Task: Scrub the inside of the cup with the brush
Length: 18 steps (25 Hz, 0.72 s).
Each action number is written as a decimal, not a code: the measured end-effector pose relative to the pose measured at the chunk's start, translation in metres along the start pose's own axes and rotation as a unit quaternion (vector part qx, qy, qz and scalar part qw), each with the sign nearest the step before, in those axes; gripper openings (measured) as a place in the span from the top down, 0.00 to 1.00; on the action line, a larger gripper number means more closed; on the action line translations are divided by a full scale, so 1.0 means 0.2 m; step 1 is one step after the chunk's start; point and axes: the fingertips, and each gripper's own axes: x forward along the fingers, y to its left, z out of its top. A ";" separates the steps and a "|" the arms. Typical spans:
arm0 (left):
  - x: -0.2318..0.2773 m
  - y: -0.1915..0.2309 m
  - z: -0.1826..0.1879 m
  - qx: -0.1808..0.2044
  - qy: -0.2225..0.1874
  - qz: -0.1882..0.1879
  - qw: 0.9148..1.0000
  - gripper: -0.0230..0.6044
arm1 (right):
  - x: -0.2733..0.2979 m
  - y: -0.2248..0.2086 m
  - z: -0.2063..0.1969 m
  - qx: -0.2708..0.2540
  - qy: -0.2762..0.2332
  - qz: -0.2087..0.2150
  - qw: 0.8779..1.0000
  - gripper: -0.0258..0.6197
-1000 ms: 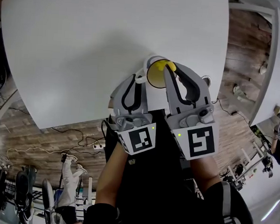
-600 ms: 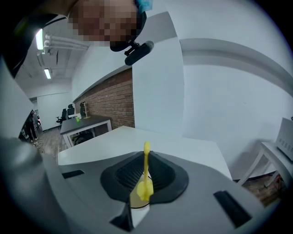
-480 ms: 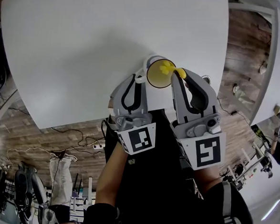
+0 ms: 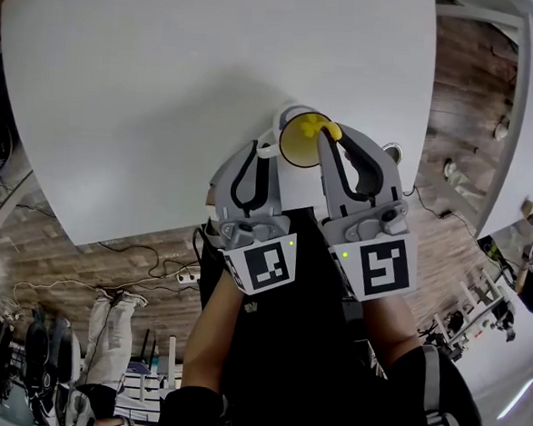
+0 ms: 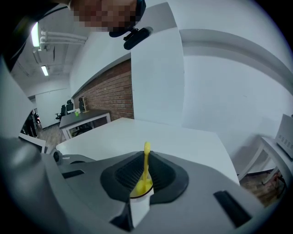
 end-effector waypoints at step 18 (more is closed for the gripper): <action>0.00 0.00 0.01 -0.002 0.003 -0.001 1.000 0.87 | -0.15 -0.01 0.18 0.018 -0.043 0.000 0.999 0.91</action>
